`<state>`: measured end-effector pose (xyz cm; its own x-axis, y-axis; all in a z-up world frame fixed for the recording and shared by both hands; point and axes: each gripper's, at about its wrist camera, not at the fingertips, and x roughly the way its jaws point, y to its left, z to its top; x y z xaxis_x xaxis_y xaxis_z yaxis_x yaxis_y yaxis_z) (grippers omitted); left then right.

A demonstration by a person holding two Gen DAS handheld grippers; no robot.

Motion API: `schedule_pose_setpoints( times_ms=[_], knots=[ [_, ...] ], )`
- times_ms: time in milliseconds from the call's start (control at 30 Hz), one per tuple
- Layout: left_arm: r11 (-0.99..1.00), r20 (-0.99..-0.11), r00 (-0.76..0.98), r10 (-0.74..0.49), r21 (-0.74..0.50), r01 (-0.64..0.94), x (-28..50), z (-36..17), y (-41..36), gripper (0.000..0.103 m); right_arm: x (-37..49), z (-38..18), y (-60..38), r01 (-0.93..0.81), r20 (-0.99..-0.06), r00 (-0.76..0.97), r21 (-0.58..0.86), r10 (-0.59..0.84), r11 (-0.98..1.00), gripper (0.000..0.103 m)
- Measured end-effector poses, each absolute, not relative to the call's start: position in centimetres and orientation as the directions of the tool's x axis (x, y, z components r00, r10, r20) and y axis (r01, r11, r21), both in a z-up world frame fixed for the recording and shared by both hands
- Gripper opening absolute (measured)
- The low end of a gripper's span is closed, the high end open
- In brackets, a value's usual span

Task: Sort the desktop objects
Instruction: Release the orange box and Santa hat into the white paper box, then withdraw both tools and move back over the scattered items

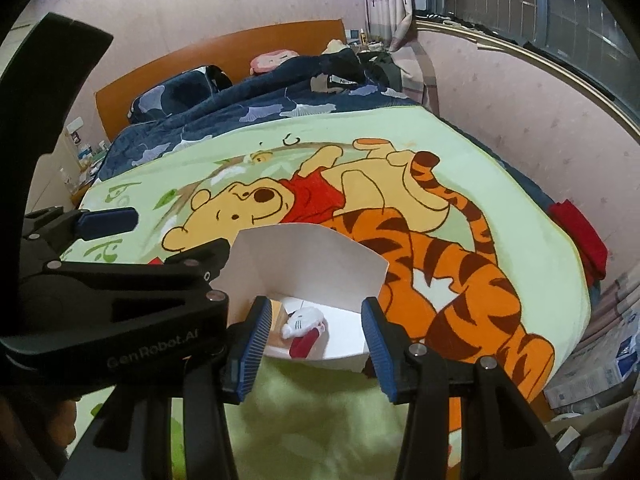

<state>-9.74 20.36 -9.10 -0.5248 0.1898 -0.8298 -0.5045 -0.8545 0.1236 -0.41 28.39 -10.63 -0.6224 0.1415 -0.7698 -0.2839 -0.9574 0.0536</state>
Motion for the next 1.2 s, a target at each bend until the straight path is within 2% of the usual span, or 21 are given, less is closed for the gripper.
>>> schedule_pose_setpoints(
  times_ms=[233, 700, 1200],
  knots=[
    [-0.857, -0.825, -0.53, 0.195, 0.12, -0.502, -7.7, -8.6, 19.0, 0.09, 1.2, -10.0, 27.9, -0.304, -0.765, -0.617, 0.017, 0.183, -0.953, 0.051],
    [-0.874, -0.813, -0.552, 0.185, 0.121, -0.472, -5.8, -7.7, 16.0, 0.093, 3.3, -9.1, 26.4, -0.298, -0.758, -0.624, 0.009, 0.188, -0.955, 0.051],
    [-0.891, -0.85, -0.506, 0.15, 0.106, -0.442, -4.5, -9.2, 13.2, 0.093, 4.0, -8.6, 25.1, -0.301, -0.761, -0.623, 0.02, 0.181, -0.953, 0.051]
  ],
)
